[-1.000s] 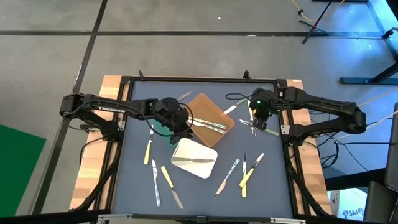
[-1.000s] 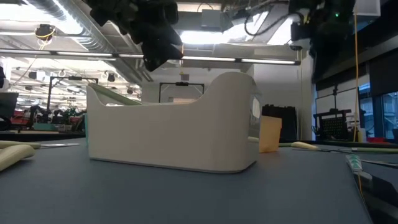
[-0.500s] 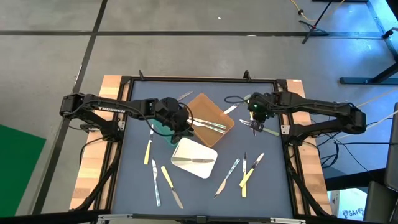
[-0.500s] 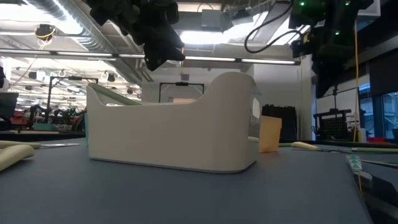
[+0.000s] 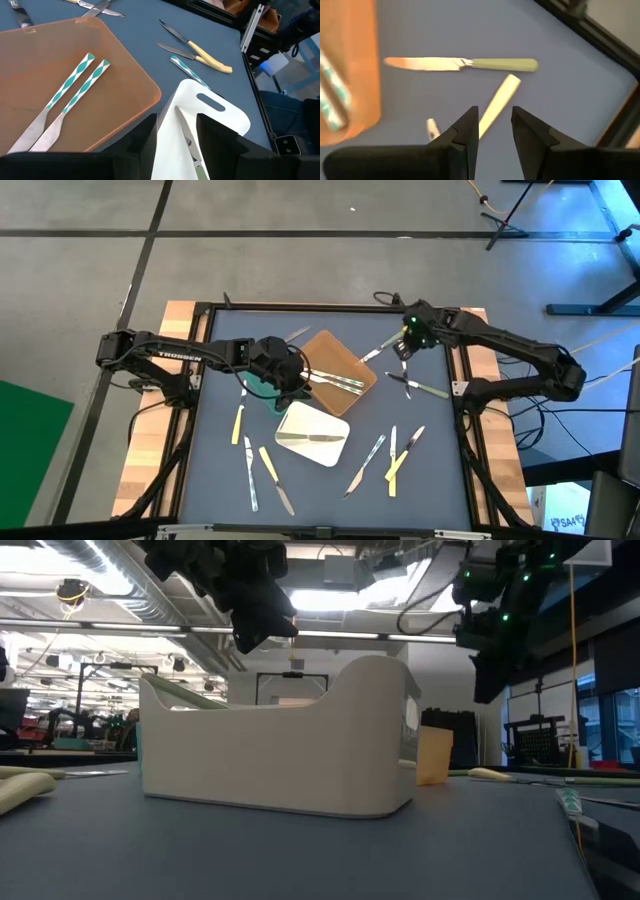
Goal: Sort silverware by color (type)
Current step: Put the yellow table knife into the green bin
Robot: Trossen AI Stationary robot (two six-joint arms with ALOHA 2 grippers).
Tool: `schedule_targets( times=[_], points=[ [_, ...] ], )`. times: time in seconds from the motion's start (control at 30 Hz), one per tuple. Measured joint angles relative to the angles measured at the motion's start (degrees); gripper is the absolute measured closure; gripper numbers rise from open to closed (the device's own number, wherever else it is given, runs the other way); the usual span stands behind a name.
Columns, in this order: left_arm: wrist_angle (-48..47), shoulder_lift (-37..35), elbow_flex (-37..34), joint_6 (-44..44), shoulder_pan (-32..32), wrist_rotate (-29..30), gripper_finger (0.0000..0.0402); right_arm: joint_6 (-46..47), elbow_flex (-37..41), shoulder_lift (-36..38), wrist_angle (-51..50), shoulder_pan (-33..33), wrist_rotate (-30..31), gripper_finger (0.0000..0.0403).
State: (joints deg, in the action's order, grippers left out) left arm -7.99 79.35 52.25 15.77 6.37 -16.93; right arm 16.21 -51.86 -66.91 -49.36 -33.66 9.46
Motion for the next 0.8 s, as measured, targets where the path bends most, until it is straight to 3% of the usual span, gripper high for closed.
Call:
schedule_targets(
  times=[0.3, 0.8],
  points=[
    [-0.02, 0.0, 0.0, 0.06, 0.0, 1.25, 0.027, 3.58, 0.0, -4.88, 2.0, -4.75, -0.02, 0.0299],
    [-0.04, 0.0, 0.02, 0.06, 0.0, 1.4, 0.027, 3.68, 0.0, -16.72, 7.9, -4.62, -1.46, 0.0299]
  ],
)
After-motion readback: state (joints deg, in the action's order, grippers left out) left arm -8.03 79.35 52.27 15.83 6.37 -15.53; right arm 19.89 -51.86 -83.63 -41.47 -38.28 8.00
